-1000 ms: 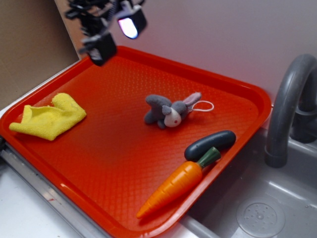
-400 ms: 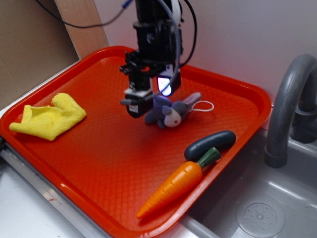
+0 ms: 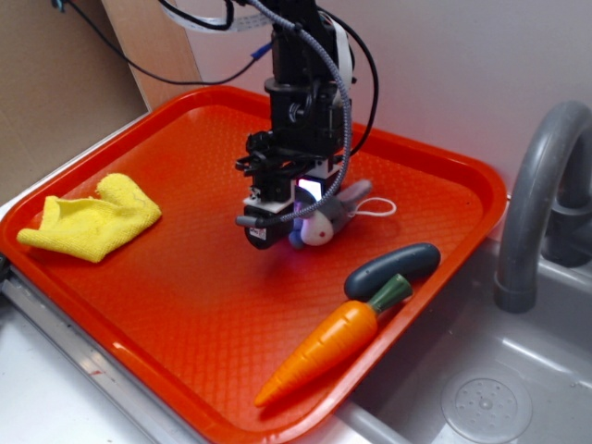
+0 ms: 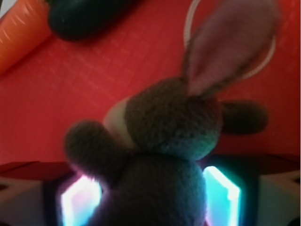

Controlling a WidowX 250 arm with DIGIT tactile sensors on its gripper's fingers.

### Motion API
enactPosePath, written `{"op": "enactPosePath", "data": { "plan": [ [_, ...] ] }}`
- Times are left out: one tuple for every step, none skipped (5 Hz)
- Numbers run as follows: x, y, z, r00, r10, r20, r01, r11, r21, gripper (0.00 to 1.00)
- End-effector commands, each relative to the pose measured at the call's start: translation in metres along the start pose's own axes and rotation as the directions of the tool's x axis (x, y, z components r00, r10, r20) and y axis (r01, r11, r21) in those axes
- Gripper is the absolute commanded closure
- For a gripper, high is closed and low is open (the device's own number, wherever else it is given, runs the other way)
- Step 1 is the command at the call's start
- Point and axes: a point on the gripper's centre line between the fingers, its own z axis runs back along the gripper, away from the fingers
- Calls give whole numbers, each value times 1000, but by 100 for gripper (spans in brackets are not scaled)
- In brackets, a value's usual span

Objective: Grab the gray animal.

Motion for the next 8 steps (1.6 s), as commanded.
{"op": "enactPosePath", "data": {
  "plan": [
    [11,-42,47,982,187,-37,-178,970,167,100],
    [-14,-52,92,908,417,39,-416,888,196,100],
    [-57,-46,115,778,582,236,-610,789,65,100],
    [-102,-50,132,596,748,292,-778,628,-21,100],
    [-132,-71,150,379,849,367,-900,431,-66,100],
    [-132,-82,162,165,924,345,-980,192,-46,100],
    [-129,-86,162,60,934,351,-996,77,-36,100],
    [-129,-82,157,97,941,323,-995,97,17,100]
  ]
}}
